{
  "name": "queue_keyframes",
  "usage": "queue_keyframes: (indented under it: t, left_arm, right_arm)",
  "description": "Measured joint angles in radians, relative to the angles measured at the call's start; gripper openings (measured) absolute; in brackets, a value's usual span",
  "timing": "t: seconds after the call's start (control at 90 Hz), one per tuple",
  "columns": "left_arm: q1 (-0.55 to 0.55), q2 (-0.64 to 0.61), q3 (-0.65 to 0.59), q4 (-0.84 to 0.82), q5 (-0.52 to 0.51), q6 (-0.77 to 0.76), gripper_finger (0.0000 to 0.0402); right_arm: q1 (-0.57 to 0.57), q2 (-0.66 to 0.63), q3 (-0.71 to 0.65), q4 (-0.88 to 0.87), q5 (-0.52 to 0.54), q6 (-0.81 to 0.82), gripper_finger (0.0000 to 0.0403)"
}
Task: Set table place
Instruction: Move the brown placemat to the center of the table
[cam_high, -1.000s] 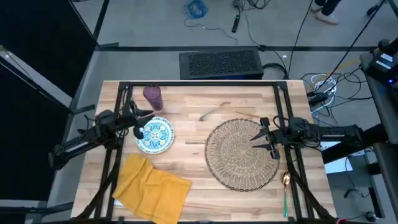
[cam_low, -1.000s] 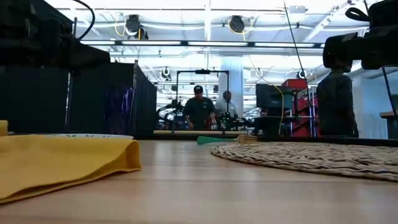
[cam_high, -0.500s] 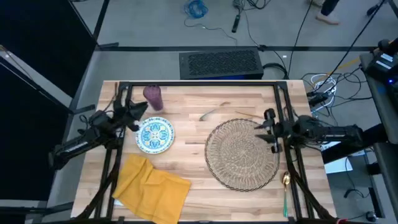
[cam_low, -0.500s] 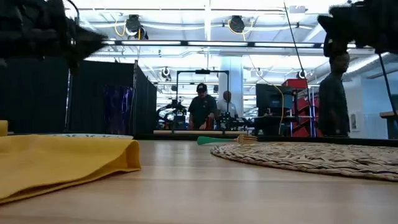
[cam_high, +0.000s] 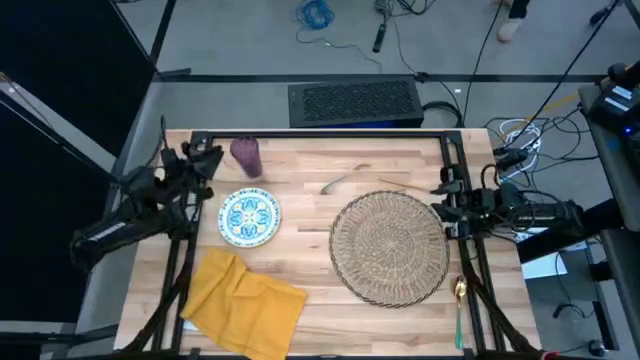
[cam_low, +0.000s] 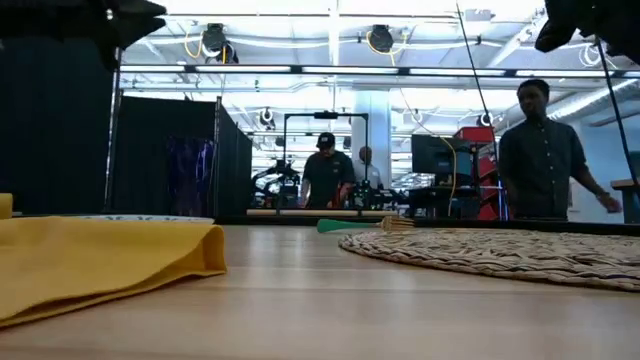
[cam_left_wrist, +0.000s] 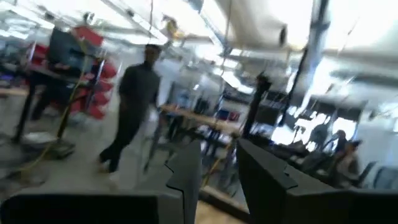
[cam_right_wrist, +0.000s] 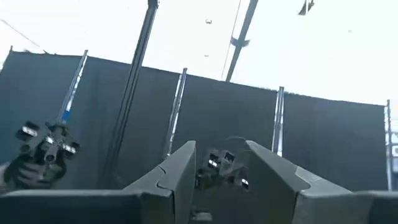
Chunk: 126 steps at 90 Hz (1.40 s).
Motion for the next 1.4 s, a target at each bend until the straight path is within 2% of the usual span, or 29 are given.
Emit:
queue_keyframes:
  t: [0.089, 0.178, 0.278, 0.367, 0.489, 0.567, 0.667, 0.8, 1.022, 1.178, 1.4]
  left_arm:
    - [0.000, 0.117, 0.131, -0.078, 0.000, 0.038, 0.0088]
    - [0.000, 0.227, 0.266, -0.164, 0.000, 0.109, 0.0088]
    - [0.000, 0.329, 0.396, -0.231, -0.006, 0.158, 0.0088]
    - [0.000, 0.395, 0.491, -0.311, -0.047, 0.168, 0.0088]
    - [-0.001, 0.456, 0.575, -0.475, -0.148, 0.152, 0.0088]
    - [0.000, 0.477, 0.592, -0.593, -0.208, 0.114, 0.0088]
    - [0.000, 0.485, 0.592, -0.736, -0.247, 0.037, 0.0088]
    - [-0.014, 0.480, 0.590, -0.870, -0.252, -0.053, 0.0088]
    - [-0.101, 0.446, 0.522, -0.948, -0.253, -0.189, 0.0088]
    - [-0.215, 0.431, 0.428, -0.932, -0.248, -0.320, 0.0088]
    - [-0.426, 0.470, 0.280, -0.711, -0.211, -0.473, 0.0088]
  right_arm:
    - [0.000, 0.020, 0.000, 0.037, 0.027, -0.019, 0.0123]
    - [0.000, 0.052, 0.008, 0.113, 0.134, 0.034, 0.0123]
    - [0.000, 0.091, 0.076, 0.093, 0.257, 0.096, 0.0123]
    - [0.000, 0.140, 0.188, -0.029, 0.374, 0.155, 0.0123]
    - [-0.002, 0.278, 0.400, -0.314, 0.540, 0.175, 0.0123]
    - [-0.014, 0.400, 0.545, -0.455, 0.579, 0.174, 0.0123]
    - [-0.049, 0.573, 0.729, -0.618, 0.574, 0.171, 0.0123]
    - [-0.113, 0.794, 0.931, -0.817, 0.486, 0.165, 0.0123]
    - [-0.194, 1.071, 1.096, -0.975, 0.270, 0.163, 0.0123]
    - [-0.220, 1.152, 1.157, -1.134, 0.149, 0.194, 0.0123]
    - [-0.217, 1.115, 1.170, -1.420, 0.145, 0.294, 0.0123]
